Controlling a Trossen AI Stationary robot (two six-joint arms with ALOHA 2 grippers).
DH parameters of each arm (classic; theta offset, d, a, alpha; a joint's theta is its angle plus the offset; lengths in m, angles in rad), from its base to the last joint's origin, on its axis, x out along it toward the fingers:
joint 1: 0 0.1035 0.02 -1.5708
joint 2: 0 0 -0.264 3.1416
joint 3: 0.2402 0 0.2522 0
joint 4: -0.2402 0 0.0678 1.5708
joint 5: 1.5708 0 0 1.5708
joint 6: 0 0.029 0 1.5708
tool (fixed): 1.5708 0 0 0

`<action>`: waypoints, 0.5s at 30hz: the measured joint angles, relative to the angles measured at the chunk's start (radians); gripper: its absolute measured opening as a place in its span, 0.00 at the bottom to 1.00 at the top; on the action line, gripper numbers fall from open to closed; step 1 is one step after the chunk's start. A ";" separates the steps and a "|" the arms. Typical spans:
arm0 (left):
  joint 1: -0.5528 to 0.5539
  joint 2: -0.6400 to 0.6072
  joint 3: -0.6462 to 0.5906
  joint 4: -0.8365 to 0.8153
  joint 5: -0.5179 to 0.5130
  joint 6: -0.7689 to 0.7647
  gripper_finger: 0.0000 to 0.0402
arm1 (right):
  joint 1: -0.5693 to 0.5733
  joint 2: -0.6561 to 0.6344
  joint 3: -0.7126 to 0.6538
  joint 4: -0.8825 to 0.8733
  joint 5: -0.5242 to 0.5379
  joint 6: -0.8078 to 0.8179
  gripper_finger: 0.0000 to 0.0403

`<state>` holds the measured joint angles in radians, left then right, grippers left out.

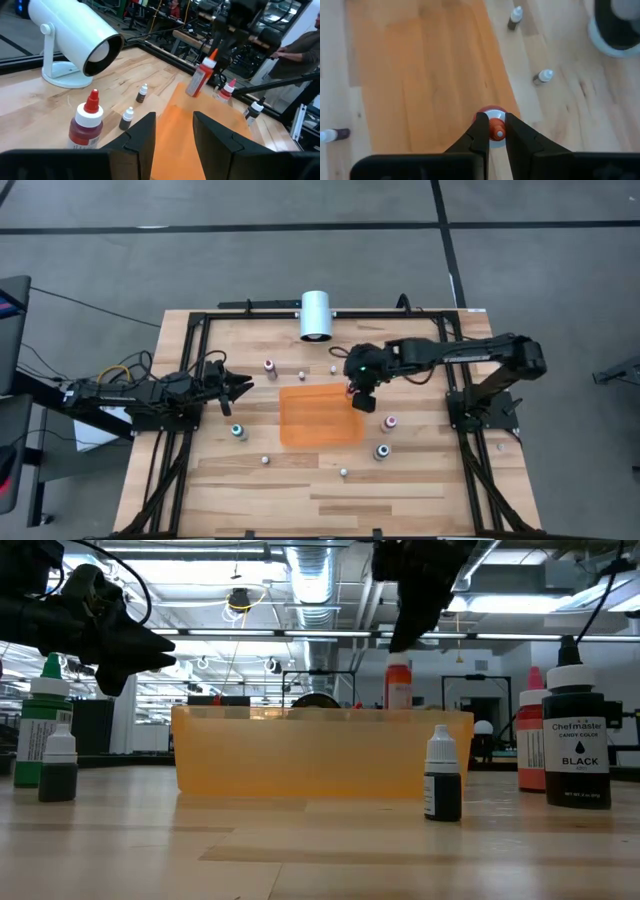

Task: Pick & Place food coloring
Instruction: Put the large orange food coloring bottle into the orange container

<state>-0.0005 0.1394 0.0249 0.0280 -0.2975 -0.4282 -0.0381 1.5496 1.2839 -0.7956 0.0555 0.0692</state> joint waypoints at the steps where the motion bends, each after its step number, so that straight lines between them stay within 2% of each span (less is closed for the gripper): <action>1: 0.000 0.000 0.000 0.000 0.005 0.000 0.30 | 0.004 0.012 0.000 0.001 0.000 0.000 0.08; 5: 0.000 0.000 0.000 -0.001 0.009 0.001 0.30 | 0.023 0.066 0.000 0.011 0.003 -0.001 0.09; 15: 0.000 0.000 0.000 -0.001 0.009 0.001 0.30 | 0.053 0.170 0.003 0.035 0.117 -0.041 0.08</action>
<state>-0.0002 0.1394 0.0250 0.0269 -0.2890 -0.4271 0.0147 1.7194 1.2871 -0.7602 0.1729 0.0280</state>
